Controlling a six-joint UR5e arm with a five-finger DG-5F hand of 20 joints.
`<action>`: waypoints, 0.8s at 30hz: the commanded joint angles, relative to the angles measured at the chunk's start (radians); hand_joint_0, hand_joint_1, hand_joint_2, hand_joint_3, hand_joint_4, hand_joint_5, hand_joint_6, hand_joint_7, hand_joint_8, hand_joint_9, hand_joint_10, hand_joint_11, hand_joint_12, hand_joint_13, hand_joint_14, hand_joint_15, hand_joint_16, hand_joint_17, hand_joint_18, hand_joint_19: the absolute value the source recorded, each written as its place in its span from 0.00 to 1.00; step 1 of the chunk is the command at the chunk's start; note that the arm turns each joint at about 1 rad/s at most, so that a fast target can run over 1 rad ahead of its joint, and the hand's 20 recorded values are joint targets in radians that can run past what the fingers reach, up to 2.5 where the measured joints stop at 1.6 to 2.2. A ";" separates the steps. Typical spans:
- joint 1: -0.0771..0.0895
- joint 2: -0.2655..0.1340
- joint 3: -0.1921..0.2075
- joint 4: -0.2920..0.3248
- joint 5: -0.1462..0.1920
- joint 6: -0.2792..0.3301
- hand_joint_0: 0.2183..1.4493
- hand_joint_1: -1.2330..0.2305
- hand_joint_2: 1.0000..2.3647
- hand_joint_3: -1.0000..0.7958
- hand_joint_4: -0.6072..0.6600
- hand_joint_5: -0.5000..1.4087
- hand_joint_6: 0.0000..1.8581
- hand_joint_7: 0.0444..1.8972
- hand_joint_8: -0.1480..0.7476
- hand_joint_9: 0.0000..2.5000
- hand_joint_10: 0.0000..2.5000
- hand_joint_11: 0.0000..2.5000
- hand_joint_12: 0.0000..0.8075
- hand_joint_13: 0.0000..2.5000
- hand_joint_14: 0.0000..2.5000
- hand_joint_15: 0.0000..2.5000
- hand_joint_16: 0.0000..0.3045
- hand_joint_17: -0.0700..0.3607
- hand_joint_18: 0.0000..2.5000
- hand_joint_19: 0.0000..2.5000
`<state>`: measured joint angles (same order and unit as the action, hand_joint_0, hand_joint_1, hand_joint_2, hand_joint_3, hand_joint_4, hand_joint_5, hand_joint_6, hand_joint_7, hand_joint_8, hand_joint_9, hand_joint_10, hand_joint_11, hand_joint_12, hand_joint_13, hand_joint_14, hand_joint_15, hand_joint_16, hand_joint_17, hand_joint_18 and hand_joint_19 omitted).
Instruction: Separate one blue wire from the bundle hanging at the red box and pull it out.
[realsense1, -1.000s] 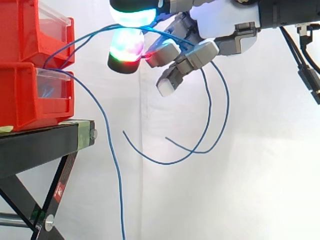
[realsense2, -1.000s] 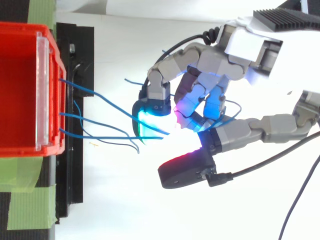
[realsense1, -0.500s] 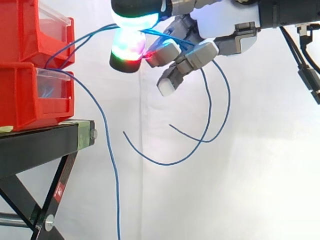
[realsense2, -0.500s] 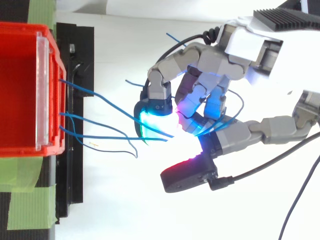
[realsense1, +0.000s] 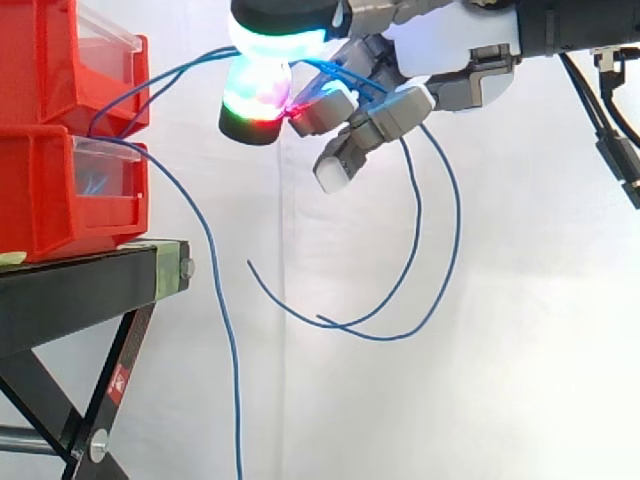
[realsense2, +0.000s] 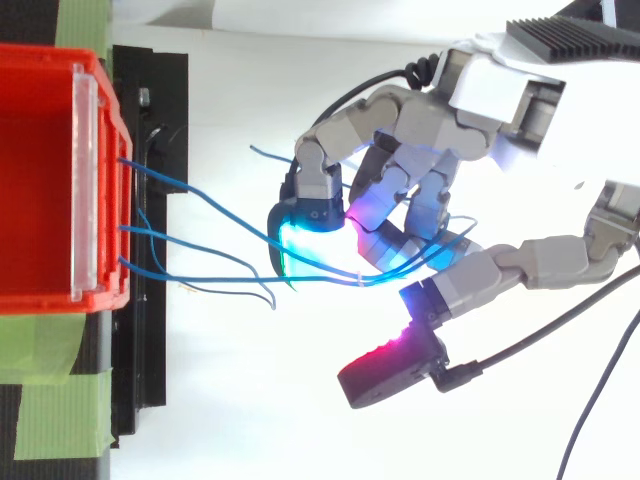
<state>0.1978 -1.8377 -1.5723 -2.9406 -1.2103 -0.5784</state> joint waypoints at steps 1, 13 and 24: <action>-0.001 0.000 0.000 0.000 0.000 0.000 0.27 0.38 0.00 0.28 0.67 0.16 0.49 0.53 0.60 0.47 0.03 0.66 0.49 0.63 0.05 0.61 0.20 0.48 0.35 0.24; 0.000 0.000 0.000 0.000 0.000 0.000 0.28 0.47 0.00 0.31 0.67 0.17 0.49 0.55 0.60 0.52 0.00 0.67 0.48 0.64 0.04 0.62 0.20 0.48 0.38 0.25; 0.000 0.000 0.000 0.000 0.000 0.000 0.31 0.40 0.01 0.37 0.65 0.18 0.48 0.59 0.63 0.57 0.00 0.69 0.47 0.67 0.02 0.65 0.19 0.46 0.41 0.26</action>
<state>0.1977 -1.8376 -1.5723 -2.9406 -1.2103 -0.5783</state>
